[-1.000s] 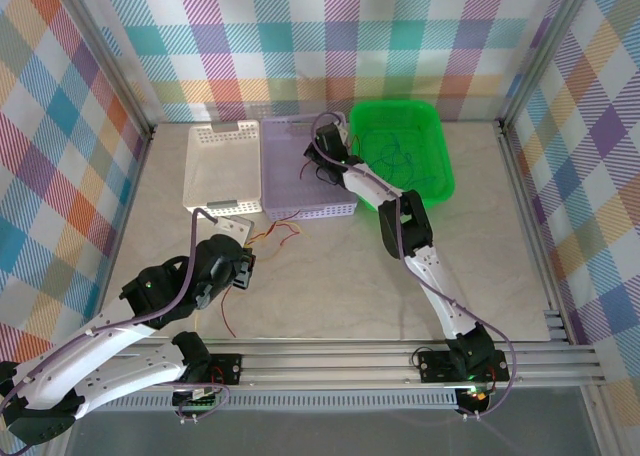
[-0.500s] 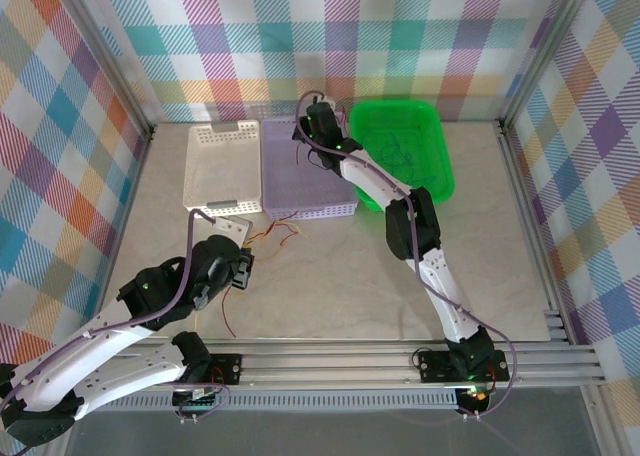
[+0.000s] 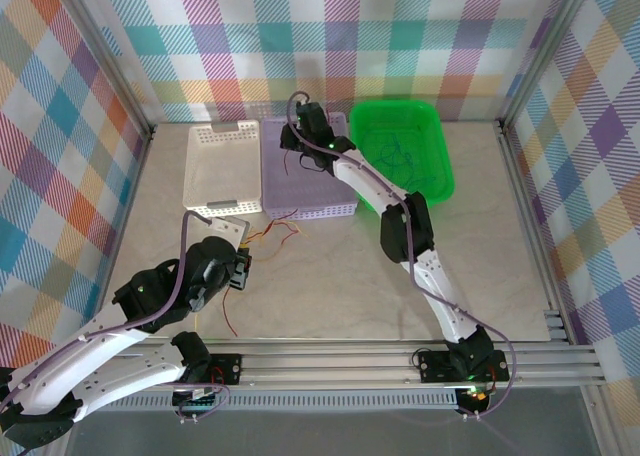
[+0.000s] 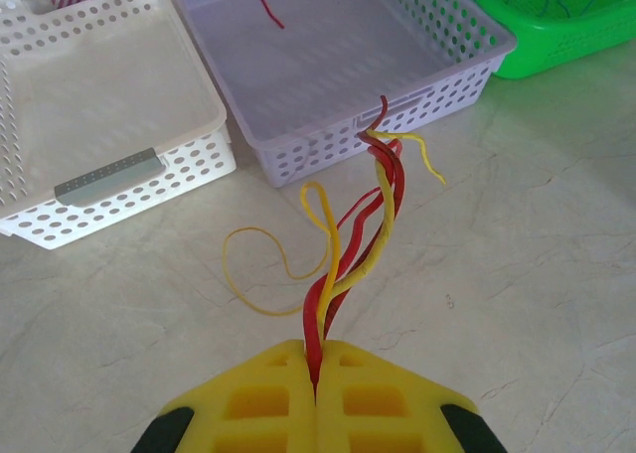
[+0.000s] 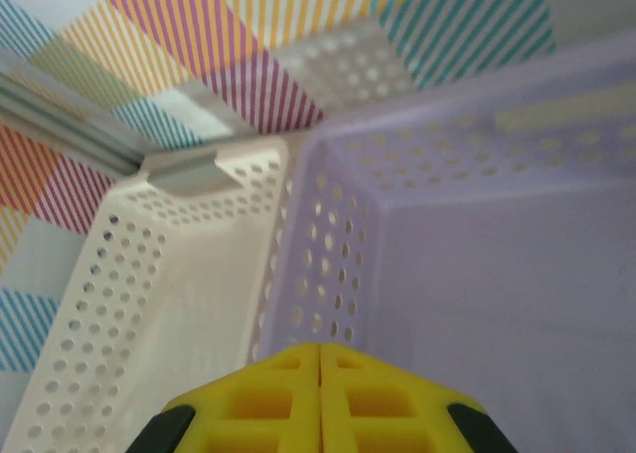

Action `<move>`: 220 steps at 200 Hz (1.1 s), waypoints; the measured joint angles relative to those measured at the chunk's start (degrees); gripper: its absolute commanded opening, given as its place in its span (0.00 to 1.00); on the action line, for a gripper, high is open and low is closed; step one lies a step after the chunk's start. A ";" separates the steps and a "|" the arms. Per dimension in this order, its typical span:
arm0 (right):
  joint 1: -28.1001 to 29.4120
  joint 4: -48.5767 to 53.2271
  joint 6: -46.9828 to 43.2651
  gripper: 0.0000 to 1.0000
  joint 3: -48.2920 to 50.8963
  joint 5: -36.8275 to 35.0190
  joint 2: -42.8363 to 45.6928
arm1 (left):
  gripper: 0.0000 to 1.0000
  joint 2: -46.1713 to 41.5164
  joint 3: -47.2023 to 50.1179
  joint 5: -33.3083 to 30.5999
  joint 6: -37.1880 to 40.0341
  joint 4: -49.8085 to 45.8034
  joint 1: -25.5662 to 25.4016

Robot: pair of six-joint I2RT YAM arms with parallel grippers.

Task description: Untangle the cables

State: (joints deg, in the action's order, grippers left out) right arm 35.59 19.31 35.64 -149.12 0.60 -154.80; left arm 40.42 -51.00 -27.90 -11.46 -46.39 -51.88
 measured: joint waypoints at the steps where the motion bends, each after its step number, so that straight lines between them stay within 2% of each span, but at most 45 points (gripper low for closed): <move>1: 0.00 0.13 0.04 0.03 -0.07 0.13 -0.11 | 0.00 0.00 0.00 0.00 0.00 0.00 0.00; 13: 0.00 2.60 0.90 0.09 -0.26 1.81 -1.03 | 0.00 0.00 0.00 0.00 0.00 0.00 0.02; 29: 0.00 5.40 1.84 0.22 -0.02 3.65 -1.22 | 0.00 0.00 0.00 0.00 0.00 0.00 0.02; 69: 0.00 7.34 2.67 0.46 0.68 7.56 -0.50 | 0.00 0.02 0.00 0.00 0.00 0.00 0.02; 107: -0.39 9.07 2.49 0.53 2.27 10.86 4.17 | 0.00 0.11 0.00 -0.04 0.00 0.00 0.02; 145: -1.11 9.75 2.93 0.54 5.46 15.34 12.61 | 0.00 0.11 0.00 -0.15 -0.07 0.00 0.02; 170: -1.79 8.85 2.86 0.55 15.76 17.79 22.75 | 0.00 0.90 -0.59 -0.15 -1.49 -0.04 0.02; 220: -2.91 -3.43 2.49 0.58 51.65 26.32 51.19 | 0.00 5.05 -5.18 0.09 -11.76 1.07 0.04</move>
State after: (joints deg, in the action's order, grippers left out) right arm 32.69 15.88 38.13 -97.47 26.92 -103.61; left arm 45.47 -56.18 -27.81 -23.22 -45.32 -51.83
